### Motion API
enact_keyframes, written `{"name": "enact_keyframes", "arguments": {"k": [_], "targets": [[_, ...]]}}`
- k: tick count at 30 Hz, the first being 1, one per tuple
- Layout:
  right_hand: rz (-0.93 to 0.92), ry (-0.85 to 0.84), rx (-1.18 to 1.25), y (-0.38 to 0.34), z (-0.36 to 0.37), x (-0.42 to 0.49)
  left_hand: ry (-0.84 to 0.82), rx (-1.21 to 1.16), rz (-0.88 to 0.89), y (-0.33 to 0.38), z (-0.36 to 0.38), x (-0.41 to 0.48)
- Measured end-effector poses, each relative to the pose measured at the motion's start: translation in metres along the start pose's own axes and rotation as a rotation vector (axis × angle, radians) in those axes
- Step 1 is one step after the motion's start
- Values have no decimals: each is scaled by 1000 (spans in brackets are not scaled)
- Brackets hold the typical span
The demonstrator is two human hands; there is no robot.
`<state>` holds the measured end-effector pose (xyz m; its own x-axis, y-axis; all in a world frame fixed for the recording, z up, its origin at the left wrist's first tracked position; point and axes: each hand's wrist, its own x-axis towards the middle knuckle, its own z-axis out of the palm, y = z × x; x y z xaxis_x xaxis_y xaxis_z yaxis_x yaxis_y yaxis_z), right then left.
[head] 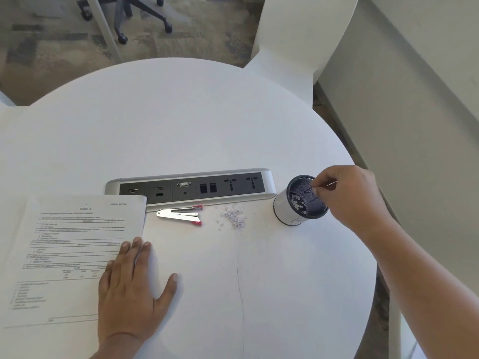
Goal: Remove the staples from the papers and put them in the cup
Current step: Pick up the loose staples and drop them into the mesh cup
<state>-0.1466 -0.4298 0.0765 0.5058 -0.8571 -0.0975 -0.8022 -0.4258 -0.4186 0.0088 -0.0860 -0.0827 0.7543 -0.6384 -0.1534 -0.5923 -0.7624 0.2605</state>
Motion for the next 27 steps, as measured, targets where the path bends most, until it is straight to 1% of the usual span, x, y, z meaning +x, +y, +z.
{"name": "enact_keyframes", "arguments": {"k": [3,4,7,8,9,11,14,17,20,24,27], "targets": [[20,4,39,-5,-1,1,20,-4,5,0,0,-1],[53,1,122,-8,-1,1,26,-7,7,1,0,0],[130,-18,563,-28,9,-7,42,-5,3,1,0,-1],[121,-24,642,-36,16,-11,46,-3,4,0,0,-2],[100,-42,664,-43,26,-14,51,-2,5,-1,0,-2],[35,-122,586,-55,51,-21,50,7,-1,-2,0,-2],[-114,-225,334,-61,95,-27,46,14,-6,-2,1,-2],[-299,-196,53,-55,128,-26,49,19,-8,-2,1,-2],[-389,-183,-131,-49,142,-23,48,22,-14,-3,2,-2],[-525,-180,-269,-46,150,-31,61,20,-14,-3,2,-2],[-600,-198,-303,-40,153,-39,63,20,-14,-3,2,-2]]}}
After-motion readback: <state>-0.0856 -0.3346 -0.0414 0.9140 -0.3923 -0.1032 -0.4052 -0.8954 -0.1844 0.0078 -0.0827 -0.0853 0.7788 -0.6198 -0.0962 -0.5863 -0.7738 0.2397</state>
